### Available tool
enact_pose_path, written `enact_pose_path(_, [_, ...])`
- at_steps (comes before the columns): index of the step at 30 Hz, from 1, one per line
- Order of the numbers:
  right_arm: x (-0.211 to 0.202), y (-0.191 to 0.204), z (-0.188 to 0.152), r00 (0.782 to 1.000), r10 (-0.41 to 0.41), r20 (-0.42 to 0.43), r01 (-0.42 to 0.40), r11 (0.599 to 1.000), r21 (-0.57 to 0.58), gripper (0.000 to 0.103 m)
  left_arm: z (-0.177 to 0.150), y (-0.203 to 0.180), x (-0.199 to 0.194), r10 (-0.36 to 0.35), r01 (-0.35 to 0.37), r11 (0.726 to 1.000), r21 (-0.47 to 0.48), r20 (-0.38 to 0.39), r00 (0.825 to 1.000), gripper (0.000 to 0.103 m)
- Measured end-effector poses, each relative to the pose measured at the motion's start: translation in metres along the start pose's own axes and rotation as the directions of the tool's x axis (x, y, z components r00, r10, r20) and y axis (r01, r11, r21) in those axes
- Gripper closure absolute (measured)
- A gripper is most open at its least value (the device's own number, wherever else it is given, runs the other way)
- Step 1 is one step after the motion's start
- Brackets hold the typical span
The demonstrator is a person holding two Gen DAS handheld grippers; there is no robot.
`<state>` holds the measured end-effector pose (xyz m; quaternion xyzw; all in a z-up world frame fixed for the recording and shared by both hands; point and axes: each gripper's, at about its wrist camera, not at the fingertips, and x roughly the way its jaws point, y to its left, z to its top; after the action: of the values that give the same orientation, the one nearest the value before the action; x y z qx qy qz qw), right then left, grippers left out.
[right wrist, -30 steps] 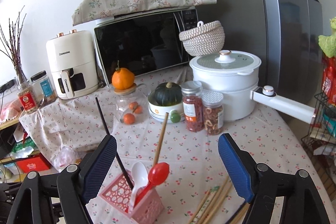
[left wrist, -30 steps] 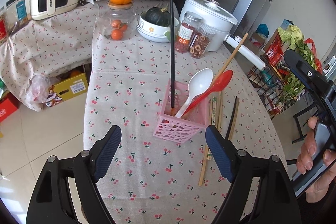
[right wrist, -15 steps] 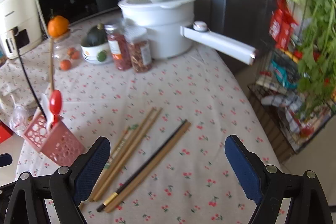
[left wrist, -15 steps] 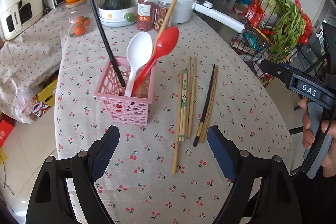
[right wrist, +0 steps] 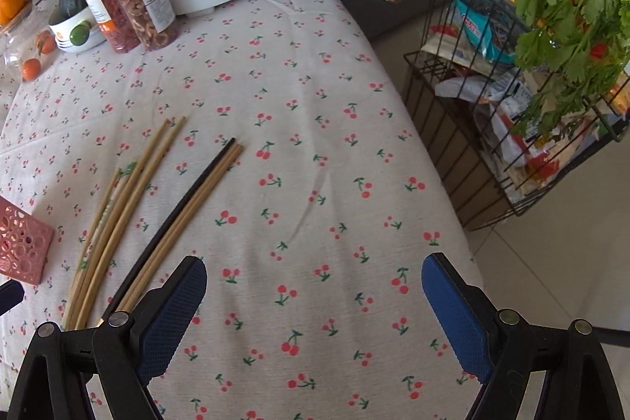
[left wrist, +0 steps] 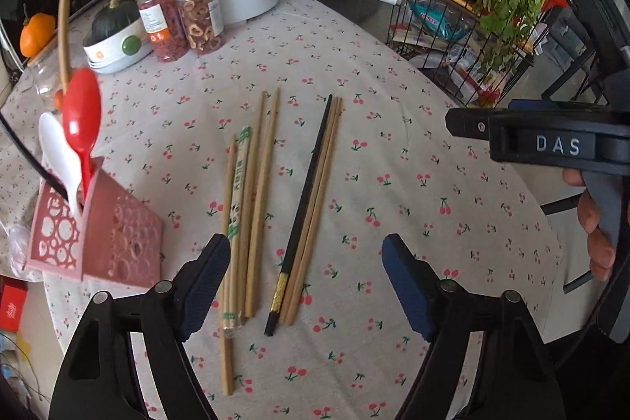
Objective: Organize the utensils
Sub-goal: 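Grasp a wooden chopstick with the left tool and lift it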
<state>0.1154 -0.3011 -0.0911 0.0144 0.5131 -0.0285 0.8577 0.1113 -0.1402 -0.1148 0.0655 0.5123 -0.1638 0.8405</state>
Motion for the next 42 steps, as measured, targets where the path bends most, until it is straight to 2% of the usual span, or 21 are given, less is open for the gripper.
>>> enact_pose_path(1, [0.002,-0.005,0.002,1.0,-0.007,-0.005,0.007,1.0,0.003,0.011,0.009,-0.003,0.007,0.002,-0.002,1.0,-0.002,0.0,1.0,0.037])
enact_pose_path(3, [0.007,-0.014,0.003,1.0,-0.019,-0.018,0.02,1.0,0.021,0.011,0.029,-0.005,0.022,0.01,-0.01,1.0,-0.007,-0.002,1.0,0.058])
enact_pose_path(6, [0.015,-0.029,0.004,0.999,-0.013,-0.047,0.016,0.997,0.072,0.011,0.056,0.001,0.048,-0.002,0.001,0.999,-0.049,-0.023,1.0,0.074])
enact_pose_path(9, [0.021,-0.037,0.007,0.997,0.028,-0.071,-0.02,0.994,0.112,0.011,0.073,0.014,0.074,-0.009,0.002,0.994,-0.107,-0.066,0.998,0.085])
enact_pose_path(13, [0.025,-0.04,0.011,0.996,0.042,-0.08,-0.032,0.992,0.121,0.011,0.086,0.022,0.094,0.044,-0.053,0.991,-0.12,-0.077,0.996,0.086])
enact_pose_path(23, [0.029,-0.036,0.012,0.995,0.053,-0.086,-0.044,0.993,0.107,0.011,0.096,0.033,0.122,0.079,-0.096,0.986,-0.137,-0.124,0.989,0.087])
enact_pose_path(26, [0.03,-0.036,0.012,0.995,0.054,-0.089,-0.043,0.993,0.114,0.011,0.098,0.028,0.123,0.11,-0.127,0.985,-0.118,-0.141,0.984,0.096])
enact_pose_path(28, [0.032,-0.036,0.012,0.994,0.056,-0.095,-0.045,0.992,0.118,0.011,0.096,0.026,0.119,0.108,-0.122,0.988,-0.097,-0.141,0.984,0.096])
enact_pose_path(33, [0.033,-0.03,0.014,0.993,0.066,-0.1,-0.053,0.99,0.129,0.011,0.079,0.02,0.079,0.085,-0.09,0.994,-0.054,-0.079,0.993,0.096])
enact_pose_path(42, [0.032,-0.004,0.015,0.992,0.084,-0.093,-0.072,0.99,0.124,0.011,0.03,0.021,-0.028,0.001,0.0,1.0,-0.023,0.057,0.998,0.097])
